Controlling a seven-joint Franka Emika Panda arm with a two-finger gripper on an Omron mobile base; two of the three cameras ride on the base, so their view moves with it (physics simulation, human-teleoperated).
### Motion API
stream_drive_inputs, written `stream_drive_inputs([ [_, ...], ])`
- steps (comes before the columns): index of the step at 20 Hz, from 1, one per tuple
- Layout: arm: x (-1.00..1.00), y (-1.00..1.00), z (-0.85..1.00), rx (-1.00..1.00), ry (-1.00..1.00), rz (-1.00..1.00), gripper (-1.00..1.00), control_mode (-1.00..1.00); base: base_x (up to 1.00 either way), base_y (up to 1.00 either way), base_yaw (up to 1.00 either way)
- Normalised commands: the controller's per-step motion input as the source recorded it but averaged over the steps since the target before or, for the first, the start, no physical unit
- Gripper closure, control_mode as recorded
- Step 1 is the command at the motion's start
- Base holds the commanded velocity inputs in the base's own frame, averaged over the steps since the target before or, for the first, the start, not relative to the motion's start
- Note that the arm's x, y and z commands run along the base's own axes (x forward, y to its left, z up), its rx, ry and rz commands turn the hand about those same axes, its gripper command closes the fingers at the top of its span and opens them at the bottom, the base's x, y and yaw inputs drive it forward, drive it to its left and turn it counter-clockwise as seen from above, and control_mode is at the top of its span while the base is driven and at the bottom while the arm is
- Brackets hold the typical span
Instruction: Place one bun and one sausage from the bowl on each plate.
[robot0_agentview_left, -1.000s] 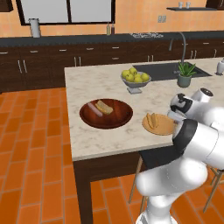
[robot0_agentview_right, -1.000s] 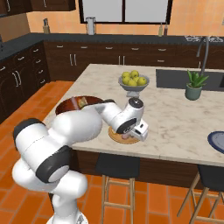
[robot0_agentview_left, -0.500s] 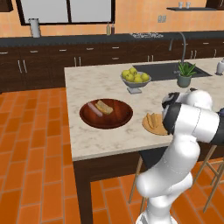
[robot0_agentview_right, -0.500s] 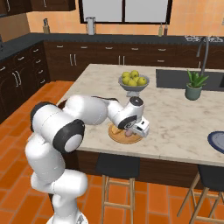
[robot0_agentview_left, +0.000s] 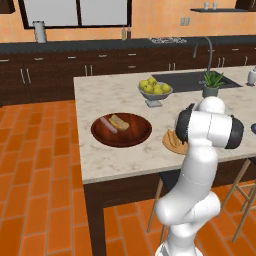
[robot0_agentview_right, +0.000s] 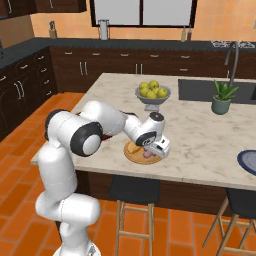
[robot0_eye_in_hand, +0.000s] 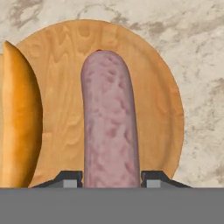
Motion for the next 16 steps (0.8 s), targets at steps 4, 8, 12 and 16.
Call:
stream_drive_inputs([
  [4,-0.12,0.1,0.09,0.0,-0.05,0.0,-1.0,-1.0,0.0,0.0,0.0],
  [8,-0.22,0.27,0.72,-0.02,-0.05,0.0,-1.0,-1.0,0.0,0.0,0.0],
  [12,-0.52,0.58,1.0,-0.05,-0.05,0.0,-1.0,-1.0,0.0,0.0,0.0],
  [16,-0.11,1.0,0.97,-0.11,0.06,0.15,-1.0,-1.0,0.0,0.0,0.0],
])
